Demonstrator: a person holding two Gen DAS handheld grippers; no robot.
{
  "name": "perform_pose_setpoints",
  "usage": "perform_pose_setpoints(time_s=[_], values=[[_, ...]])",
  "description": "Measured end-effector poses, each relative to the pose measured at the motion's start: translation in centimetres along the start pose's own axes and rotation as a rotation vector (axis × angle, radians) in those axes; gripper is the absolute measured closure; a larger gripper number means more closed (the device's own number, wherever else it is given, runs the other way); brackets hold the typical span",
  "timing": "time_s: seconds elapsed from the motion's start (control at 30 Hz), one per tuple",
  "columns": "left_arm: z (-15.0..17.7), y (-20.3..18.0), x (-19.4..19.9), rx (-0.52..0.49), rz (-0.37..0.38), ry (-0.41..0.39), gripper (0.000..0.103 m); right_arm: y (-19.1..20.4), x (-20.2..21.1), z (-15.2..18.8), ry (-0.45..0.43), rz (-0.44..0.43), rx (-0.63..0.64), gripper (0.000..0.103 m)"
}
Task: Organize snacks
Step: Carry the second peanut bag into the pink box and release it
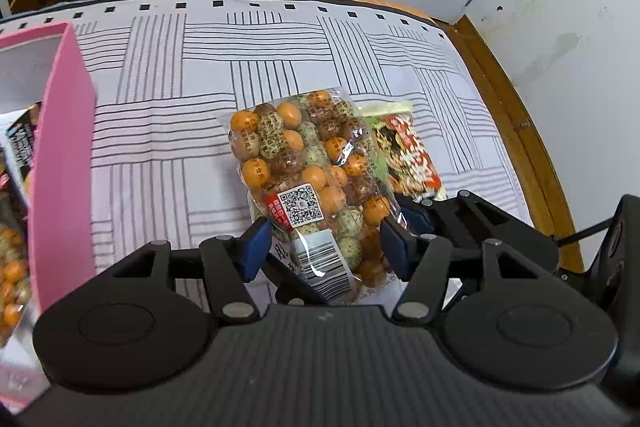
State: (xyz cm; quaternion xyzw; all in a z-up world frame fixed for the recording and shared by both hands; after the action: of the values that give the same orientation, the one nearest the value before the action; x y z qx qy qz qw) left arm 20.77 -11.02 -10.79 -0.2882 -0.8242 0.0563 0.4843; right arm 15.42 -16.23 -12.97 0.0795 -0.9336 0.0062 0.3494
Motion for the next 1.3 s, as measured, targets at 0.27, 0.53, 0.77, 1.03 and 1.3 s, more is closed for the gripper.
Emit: perform_pose_setpoints(time_s=[0.27,0.53,0.77,1.03,1.3], values=[[2.2,0.2,5.7,-0.014,-0.051,-0.044,0.044,3.9,2.7,-0.9,-0.011,-0.039,0.011,0.023],[3.7,1.7,12.1,-0.03,-0.126,-0.119,0.045,8.5,3.8,-2.5,-0.05,-0.111,0.034,0.024],[4.2,4.6,15.8,0.013,-0.168,-0.168,0.045,12.3,2.9,-3.5,-0.064,-0.16,0.063,0.024],[4.3,8.5,17.5,0.069,-0.239,-0.186,0.045,15.5,2.7,-2.7,-0.047,-0.233,0.049,0.024],[3.8,12.2,15.7,0.091,-0.331,-0.171,0.044,17.5,-0.3,-2.0,-0.026,-0.295,-0.031,0.023]])
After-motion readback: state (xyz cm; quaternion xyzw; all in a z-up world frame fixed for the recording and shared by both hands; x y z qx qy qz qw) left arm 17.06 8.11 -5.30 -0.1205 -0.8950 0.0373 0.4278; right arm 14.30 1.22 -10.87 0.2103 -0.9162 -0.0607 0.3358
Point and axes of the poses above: each gripper's, at about its wrist camera, not at the fingertips, and x roughly against the way its jaws point, y to its left, z to its underside, the point moved 4 cm from there along -x, roughly the way its jaws point, and after that the axes turned 6 degrees about -y, right-handed, at the moved point
